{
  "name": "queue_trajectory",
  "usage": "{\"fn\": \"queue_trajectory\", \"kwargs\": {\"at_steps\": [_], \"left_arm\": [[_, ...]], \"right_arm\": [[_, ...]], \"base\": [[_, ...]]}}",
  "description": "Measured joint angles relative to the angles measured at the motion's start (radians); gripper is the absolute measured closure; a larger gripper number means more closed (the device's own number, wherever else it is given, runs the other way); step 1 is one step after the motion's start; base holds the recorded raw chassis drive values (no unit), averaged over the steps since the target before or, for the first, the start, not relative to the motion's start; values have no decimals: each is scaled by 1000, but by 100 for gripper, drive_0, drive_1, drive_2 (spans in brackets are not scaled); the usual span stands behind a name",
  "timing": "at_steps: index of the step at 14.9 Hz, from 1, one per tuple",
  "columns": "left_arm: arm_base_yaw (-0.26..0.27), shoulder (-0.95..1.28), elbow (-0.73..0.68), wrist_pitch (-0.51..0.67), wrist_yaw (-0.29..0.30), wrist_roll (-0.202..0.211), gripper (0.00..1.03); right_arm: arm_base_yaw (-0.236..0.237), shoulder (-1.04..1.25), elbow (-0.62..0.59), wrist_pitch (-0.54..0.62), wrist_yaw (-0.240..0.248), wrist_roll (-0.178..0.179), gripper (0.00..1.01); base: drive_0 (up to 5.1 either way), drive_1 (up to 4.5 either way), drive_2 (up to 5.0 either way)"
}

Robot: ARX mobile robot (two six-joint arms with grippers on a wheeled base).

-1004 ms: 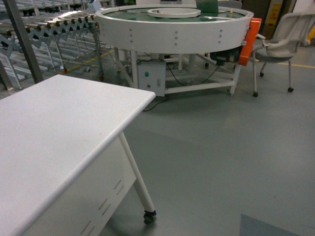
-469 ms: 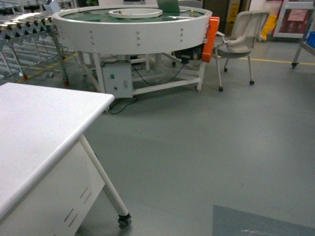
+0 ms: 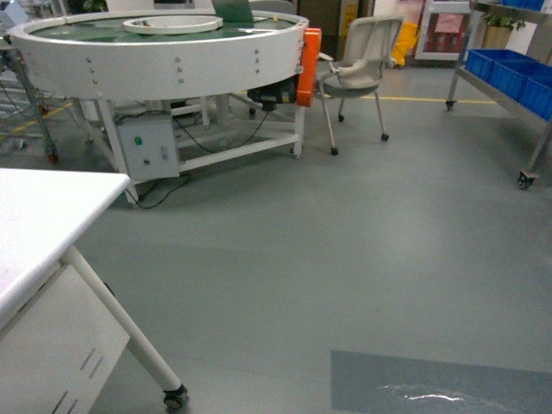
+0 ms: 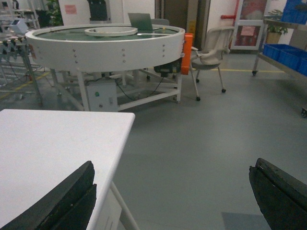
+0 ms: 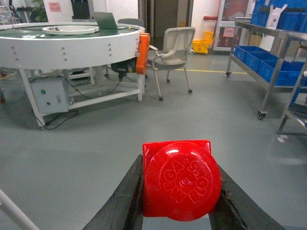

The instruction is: Pick red block from blue box to shelf

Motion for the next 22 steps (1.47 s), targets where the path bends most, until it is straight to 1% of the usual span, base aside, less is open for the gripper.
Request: {"fn": "queue_trajectory", "kwargs": {"at_steps": [8, 22], "left_arm": [[0, 0, 0, 0, 0, 0, 5], [-2, 0, 0, -2, 0, 0, 5]], "right_arm": [[0, 0, 0, 0, 0, 0, 73], [0, 0, 0, -1, 0, 0, 73]], "base": [[-139, -139, -139], [-6, 395, -407]]}}
